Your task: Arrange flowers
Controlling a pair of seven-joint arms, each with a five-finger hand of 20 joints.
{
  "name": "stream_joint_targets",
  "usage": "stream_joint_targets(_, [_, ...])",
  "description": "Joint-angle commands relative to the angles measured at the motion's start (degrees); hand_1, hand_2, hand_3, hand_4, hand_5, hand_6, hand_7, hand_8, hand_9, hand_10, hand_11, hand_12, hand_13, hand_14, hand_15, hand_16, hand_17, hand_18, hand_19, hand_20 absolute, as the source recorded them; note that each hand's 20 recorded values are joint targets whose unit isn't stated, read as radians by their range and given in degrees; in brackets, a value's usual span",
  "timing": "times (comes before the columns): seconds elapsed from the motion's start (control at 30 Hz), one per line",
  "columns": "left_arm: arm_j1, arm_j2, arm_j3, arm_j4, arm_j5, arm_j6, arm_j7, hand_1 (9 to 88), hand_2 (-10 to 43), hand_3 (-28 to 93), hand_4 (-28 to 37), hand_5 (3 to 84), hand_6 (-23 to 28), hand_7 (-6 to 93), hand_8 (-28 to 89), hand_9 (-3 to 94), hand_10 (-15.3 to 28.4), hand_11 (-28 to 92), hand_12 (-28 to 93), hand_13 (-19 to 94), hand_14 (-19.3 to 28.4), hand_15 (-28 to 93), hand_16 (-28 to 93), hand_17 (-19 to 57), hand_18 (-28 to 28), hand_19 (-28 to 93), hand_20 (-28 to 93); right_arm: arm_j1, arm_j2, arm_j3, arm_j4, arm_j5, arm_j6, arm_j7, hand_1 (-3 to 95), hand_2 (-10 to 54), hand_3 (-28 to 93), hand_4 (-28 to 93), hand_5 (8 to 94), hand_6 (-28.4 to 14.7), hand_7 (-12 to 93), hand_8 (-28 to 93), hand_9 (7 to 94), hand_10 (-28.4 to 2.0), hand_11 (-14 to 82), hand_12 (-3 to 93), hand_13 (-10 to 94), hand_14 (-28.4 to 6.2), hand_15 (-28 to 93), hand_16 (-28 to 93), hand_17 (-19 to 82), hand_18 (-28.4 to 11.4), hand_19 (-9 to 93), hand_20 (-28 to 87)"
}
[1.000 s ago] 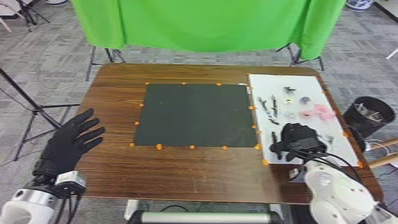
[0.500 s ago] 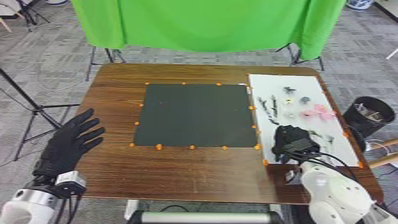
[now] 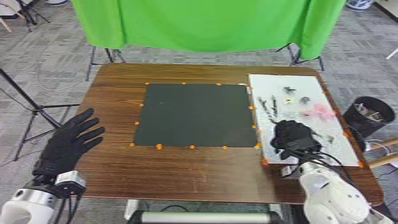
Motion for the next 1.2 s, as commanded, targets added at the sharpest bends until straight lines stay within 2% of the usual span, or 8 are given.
stream_joint_targets(0.03, [0.9, -0.08, -0.22, -0.20, 0.00, 0.66, 0.26, 24.5, -3.9, 69, -24.2, 27.1, 2.8, 20.4, -11, 22.7, 12.4, 21, 15, 19, 16.5, 30, -1, -9.1, 23.0, 42, 7, 6.4, 0.9, -1.0, -0.7, 0.6, 2.1, 2.0, 40.9, -9.5, 89, -16, 69.5, 0.9, 53, 22, 82.1, -5.8, 63.4, 52.1, 80, -4.9, 82, 36, 47, -21.0, 93, 65])
stream_joint_targets(0.27, [1.5, -0.22, -1.10, -0.67, 0.43, 0.79, 0.21, 24.5, -3.9, 69, -24.2, 27.1, 2.8, 20.3, -11, 22.7, 12.4, 21, 15, 19, 16.5, 30, -1, -9.0, 22.9, 42, 7, 16.3, -2.2, -9.1, 1.6, 0.6, 2.1, 1.3, 40.2, -9.5, 89, -15, 69.7, 0.9, 54, 21, 82.4, -6.0, 63.4, 51.8, 81, -5.1, 82, 35, 48, -21.0, 93, 65])
stream_joint_targets(0.4, [2.8, -0.30, -2.97, -0.93, -0.47, 0.14, 0.15, 24.4, -4.0, 69, -24.2, 27.0, 2.8, 20.3, -11, 22.6, 12.4, 21, 15, 19, 16.4, 30, -1, -9.1, 23.0, 42, 7, 23.0, -6.4, -14.9, 4.1, 0.0, 2.2, 1.0, 40.1, -9.5, 89, -15, 70.0, 0.9, 53, 21, 82.6, -6.0, 63.2, 51.7, 81, -5.0, 81, 35, 48, -20.9, 93, 65])
stream_joint_targets(0.6, [3.8, 0.51, -4.85, -1.22, -0.33, 0.40, -0.14, 24.7, -4.5, 69, -24.1, 27.1, 2.8, 20.3, -11, 22.7, 12.5, 21, 15, 19, 16.5, 30, -1, -9.1, 23.0, 42, 7, 30.6, -12.8, -22.4, 8.2, -0.4, 1.9, 0.7, 40.1, -9.5, 89, -14, 70.4, 0.9, 53, 22, 82.8, -5.9, 63.1, 51.5, 81, -4.9, 81, 35, 49, -20.9, 93, 65])
stream_joint_targets(0.7, [5.2, 1.11, -5.60, -1.67, -0.65, 1.08, 1.10, 24.6, -4.5, 69, -24.1, 27.1, 2.8, 20.3, -11, 22.7, 12.5, 21, 15, 19, 16.4, 30, -1, -9.1, 23.0, 42, 7, 33.8, -17.1, -25.8, 11.1, -1.4, 1.0, 0.8, 39.9, -9.5, 89, -14, 70.7, 1.0, 53, 22, 83.0, -5.9, 63.0, 51.6, 82, -4.8, 81, 35, 49, -20.9, 93, 65])
stream_joint_targets(0.83, [4.8, 2.42, -5.40, -1.42, -1.02, 1.46, 2.11, 25.0, -4.9, 69, -23.9, 27.1, 2.8, 20.3, -11, 22.6, 12.4, 21, 15, 19, 16.4, 30, -1, -9.1, 23.0, 42, 7, 36.0, -22.0, -29.0, 14.4, -2.5, 0.4, 3.1, 39.9, -9.5, 89, -14, 71.0, 1.0, 52, 22, 83.3, -5.8, 62.7, 51.6, 82, -4.8, 81, 35, 49, -21.0, 93, 66])
stream_joint_targets(1.0, [3.3, 3.37, -4.41, -1.01, -0.99, 1.31, 1.81, 25.1, -5.1, 69, -23.6, 27.0, 2.8, 20.4, -11, 22.7, 12.5, 21, 16, 19, 16.3, 30, -1, -9.1, 23.0, 42, 7, 37.3, -26.0, -32.3, 17.7, -3.1, 0.2, 5.2, 39.8, -9.5, 89, -13, 71.3, 1.0, 52, 22, 83.6, -5.8, 62.5, 51.4, 82, -4.6, 81, 35, 50, -21.0, 93, 66])
stream_joint_targets(1.2, [-2.0, 3.43, -2.30, 0.55, 0.56, -1.02, -1.98, 25.1, -5.1, 69, -23.6, 27.0, 2.7, 20.4, -11, 22.6, 12.4, 21, 16, 19, 16.3, 30, -1, -9.1, 23.0, 42, 7, 36.7, -29.5, -35.0, 20.1, -4.0, 0.6, 8.1, 39.5, -9.5, 89, -13, 71.8, 1.0, 51, 22, 83.9, -5.7, 62.3, 51.4, 83, -4.5, 81, 36, 50, -21.0, 93, 66])
